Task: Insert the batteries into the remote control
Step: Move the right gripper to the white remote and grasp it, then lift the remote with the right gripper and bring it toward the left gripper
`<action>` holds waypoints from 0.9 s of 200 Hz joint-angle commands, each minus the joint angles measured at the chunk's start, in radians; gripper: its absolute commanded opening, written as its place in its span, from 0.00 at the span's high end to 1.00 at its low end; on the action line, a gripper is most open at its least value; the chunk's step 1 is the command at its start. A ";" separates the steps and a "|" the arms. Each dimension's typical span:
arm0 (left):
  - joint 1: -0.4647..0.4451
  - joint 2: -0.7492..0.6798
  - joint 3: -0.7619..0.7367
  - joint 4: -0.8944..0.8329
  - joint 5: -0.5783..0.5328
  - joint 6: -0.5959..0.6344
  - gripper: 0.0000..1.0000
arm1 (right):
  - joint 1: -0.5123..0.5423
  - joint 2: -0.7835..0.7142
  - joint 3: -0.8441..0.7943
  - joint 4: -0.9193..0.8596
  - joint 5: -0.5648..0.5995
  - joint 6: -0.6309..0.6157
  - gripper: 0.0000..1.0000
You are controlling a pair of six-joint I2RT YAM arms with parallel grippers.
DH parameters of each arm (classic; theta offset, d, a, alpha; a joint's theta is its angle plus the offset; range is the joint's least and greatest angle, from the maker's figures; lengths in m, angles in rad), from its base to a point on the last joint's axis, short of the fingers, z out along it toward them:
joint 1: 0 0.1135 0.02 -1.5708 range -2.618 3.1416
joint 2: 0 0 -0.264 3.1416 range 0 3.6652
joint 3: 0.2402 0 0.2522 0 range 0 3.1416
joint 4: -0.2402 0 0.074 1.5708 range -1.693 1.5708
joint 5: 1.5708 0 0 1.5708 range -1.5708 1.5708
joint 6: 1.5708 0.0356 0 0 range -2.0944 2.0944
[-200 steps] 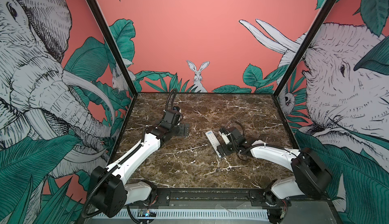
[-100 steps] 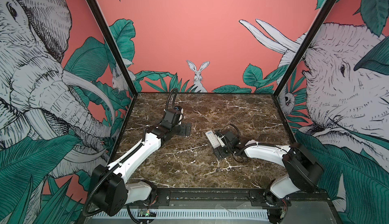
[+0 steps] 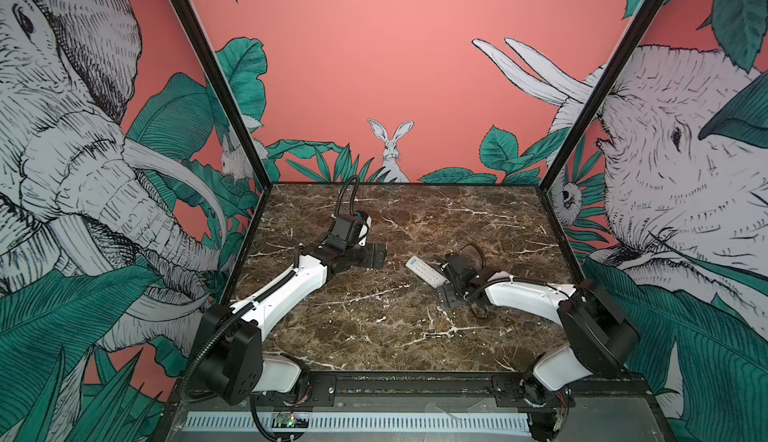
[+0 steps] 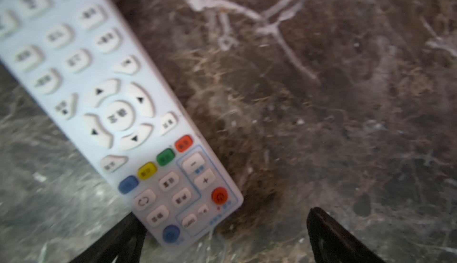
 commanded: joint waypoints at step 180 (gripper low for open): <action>-0.005 -0.146 -0.010 -0.086 -0.007 0.013 0.00 | -0.157 0.680 0.893 -0.087 -0.130 -0.118 0.00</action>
